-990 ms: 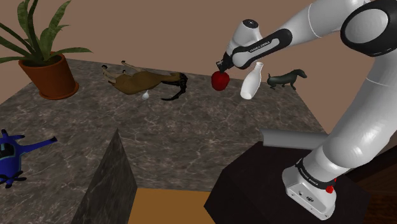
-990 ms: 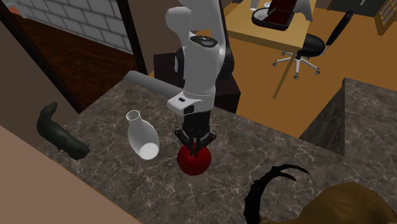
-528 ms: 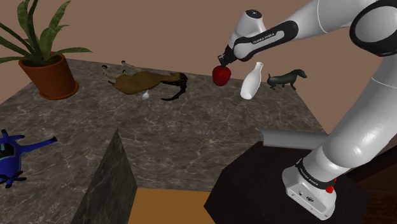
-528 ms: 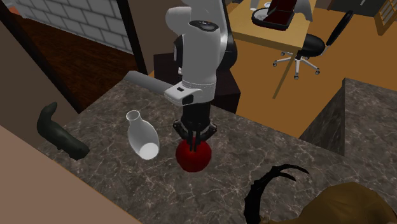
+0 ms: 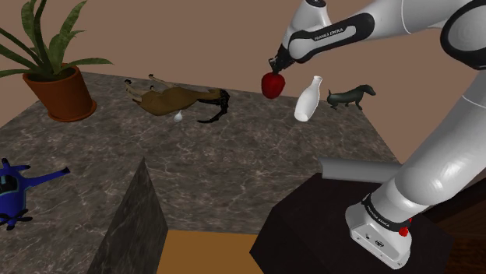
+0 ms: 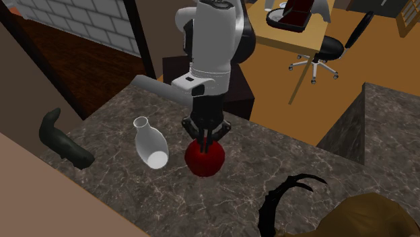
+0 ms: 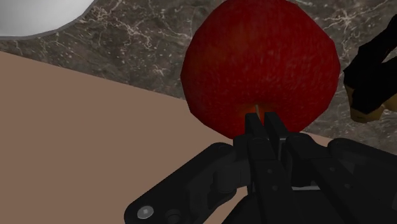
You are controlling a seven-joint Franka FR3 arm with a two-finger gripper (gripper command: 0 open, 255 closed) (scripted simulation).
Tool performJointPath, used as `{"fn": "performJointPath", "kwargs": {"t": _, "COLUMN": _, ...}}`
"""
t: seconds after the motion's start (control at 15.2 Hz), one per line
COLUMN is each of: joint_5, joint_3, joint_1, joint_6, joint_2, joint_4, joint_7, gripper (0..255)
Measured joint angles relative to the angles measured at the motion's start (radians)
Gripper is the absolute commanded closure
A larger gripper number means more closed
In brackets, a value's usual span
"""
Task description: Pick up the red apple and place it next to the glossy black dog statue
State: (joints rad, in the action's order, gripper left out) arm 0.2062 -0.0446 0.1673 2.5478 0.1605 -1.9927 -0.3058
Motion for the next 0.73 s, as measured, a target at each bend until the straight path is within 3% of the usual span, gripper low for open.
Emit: {"fn": "performJointPath", "kwargs": {"t": 0.73, "joint_5": -0.031, "joint_3": -0.008, "joint_1": 0.001, "joint_6": -0.135, "joint_2": -0.054, "joint_4": 0.083, "joint_7": 0.033, "gripper": 255}}
